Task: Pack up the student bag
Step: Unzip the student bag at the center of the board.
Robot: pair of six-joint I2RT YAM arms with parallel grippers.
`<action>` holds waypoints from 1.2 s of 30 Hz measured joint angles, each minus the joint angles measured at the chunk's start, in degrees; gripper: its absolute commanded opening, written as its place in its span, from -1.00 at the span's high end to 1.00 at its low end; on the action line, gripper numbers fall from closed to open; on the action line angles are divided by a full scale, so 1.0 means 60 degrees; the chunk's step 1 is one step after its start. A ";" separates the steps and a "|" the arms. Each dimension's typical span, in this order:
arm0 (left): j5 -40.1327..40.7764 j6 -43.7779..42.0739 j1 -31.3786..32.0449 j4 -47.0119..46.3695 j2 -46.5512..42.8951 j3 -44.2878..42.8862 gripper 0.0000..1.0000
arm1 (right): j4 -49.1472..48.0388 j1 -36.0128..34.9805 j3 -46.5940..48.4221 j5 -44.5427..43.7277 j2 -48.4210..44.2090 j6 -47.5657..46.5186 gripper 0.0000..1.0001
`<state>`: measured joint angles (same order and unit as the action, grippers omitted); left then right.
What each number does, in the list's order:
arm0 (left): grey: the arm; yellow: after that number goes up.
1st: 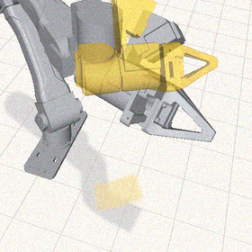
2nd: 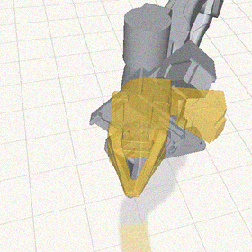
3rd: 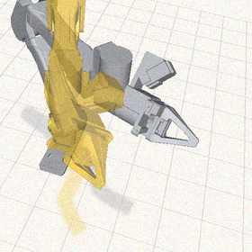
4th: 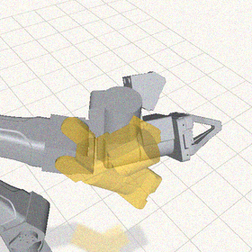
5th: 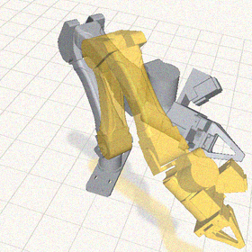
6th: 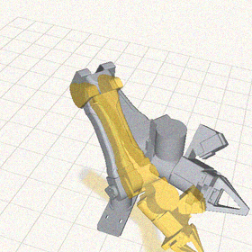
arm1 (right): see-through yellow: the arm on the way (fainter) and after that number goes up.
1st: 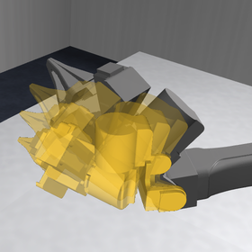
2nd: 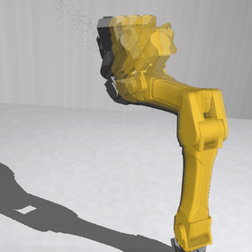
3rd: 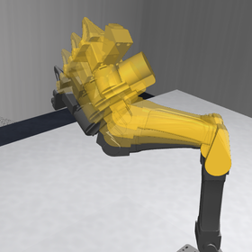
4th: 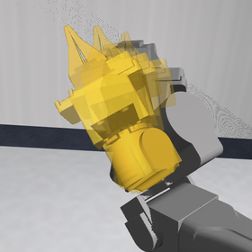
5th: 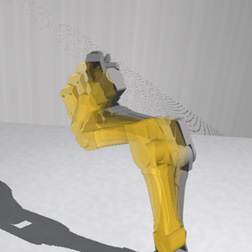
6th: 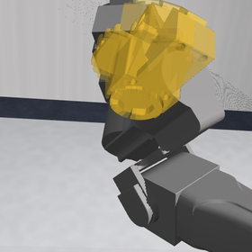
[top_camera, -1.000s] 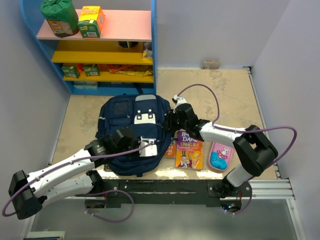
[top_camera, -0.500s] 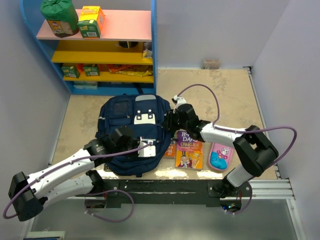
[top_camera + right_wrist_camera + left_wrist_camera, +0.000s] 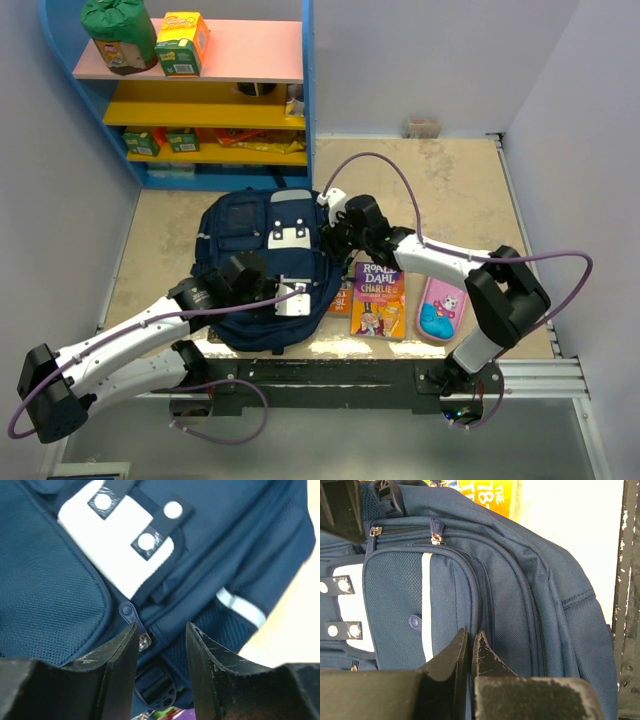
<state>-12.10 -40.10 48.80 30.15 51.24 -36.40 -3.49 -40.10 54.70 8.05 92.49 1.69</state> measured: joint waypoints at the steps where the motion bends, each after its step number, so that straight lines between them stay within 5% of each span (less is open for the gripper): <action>1: -0.0011 -0.0007 -0.0004 0.0011 0.0000 0.0000 1.00 | 0.0033 -0.0011 0.0091 0.0135 0.0044 -0.0248 0.09; 23: -0.0022 -0.0015 -0.0007 0.0149 -0.0117 0.0000 1.00 | 0.1096 -0.0193 0.1089 0.1362 0.1107 -0.2226 0.30; 30: -0.0022 -0.0036 -0.0066 0.0339 -0.0117 -0.0011 1.00 | 0.1155 -0.0419 0.1617 0.1093 0.1719 -0.2091 1.00; 36: 0.0025 -0.0044 -0.0113 0.0565 -0.0044 -0.0291 1.00 | 0.1064 -0.0521 0.1931 0.0725 0.2007 -0.1337 1.00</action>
<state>-11.94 -40.36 48.12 33.54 50.98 -38.15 2.90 -43.22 66.28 12.40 104.53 -6.33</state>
